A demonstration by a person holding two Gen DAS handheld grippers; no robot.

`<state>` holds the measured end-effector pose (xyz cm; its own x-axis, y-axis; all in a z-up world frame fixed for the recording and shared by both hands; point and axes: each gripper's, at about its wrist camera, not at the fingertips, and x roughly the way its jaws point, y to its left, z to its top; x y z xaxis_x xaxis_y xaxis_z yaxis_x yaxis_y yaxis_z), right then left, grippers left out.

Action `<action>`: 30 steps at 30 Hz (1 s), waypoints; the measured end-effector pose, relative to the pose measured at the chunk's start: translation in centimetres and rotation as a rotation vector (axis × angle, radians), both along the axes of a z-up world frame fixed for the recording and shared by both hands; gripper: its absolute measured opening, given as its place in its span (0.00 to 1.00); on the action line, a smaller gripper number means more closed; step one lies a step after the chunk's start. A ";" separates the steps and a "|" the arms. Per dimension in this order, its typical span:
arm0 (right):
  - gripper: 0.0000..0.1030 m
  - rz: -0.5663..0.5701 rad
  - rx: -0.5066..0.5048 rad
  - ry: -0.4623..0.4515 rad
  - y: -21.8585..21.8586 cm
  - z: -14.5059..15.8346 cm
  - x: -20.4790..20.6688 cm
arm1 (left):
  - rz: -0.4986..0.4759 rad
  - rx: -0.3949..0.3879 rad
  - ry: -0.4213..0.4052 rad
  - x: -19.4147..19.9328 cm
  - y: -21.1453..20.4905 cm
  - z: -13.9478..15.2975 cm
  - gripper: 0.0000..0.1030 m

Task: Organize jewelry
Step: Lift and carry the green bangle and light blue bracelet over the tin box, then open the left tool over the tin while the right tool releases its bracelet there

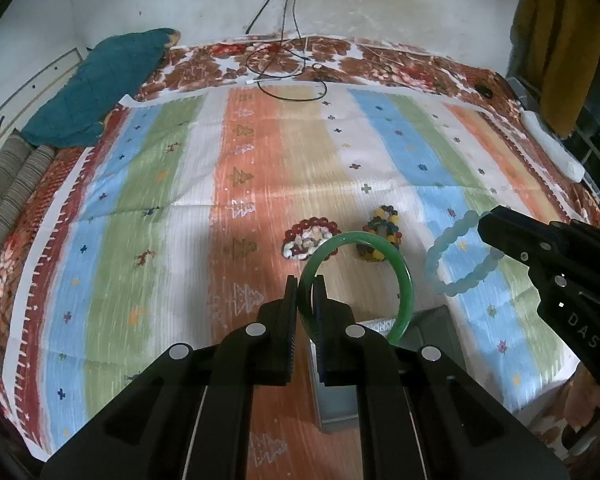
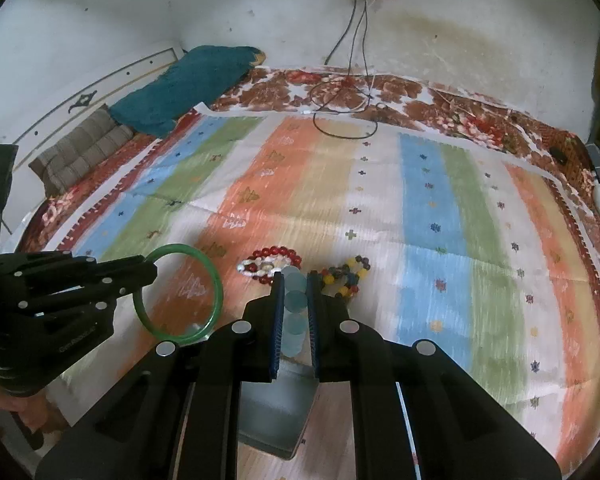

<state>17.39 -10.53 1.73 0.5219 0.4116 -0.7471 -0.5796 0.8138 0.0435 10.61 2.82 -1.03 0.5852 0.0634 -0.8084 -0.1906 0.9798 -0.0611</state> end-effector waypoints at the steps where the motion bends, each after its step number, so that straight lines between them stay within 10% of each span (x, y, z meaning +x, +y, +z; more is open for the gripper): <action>1: 0.12 0.002 0.000 0.003 0.0 -0.1 -0.2 | -0.001 0.001 0.000 -0.2 -0.1 0.0 0.07; 23: 0.12 0.065 0.024 0.044 -1.3 -0.2 -4.3 | -0.024 -0.014 0.002 -3.2 -2.2 -0.5 0.07; 27: 0.29 0.040 0.030 0.027 -1.7 0.2 -4.2 | 0.016 -0.039 0.013 -2.9 -1.6 -0.7 0.36; 30: 0.34 0.021 0.018 0.039 -2.0 -0.2 -3.6 | 0.049 -0.045 0.006 -3.1 -0.8 -0.6 0.38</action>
<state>13.83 -12.54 1.56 0.4840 0.4355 -0.7590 -0.5942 0.8003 0.0804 7.51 2.06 -1.62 0.5773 0.0556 -0.8147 -0.2386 0.9656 -0.1032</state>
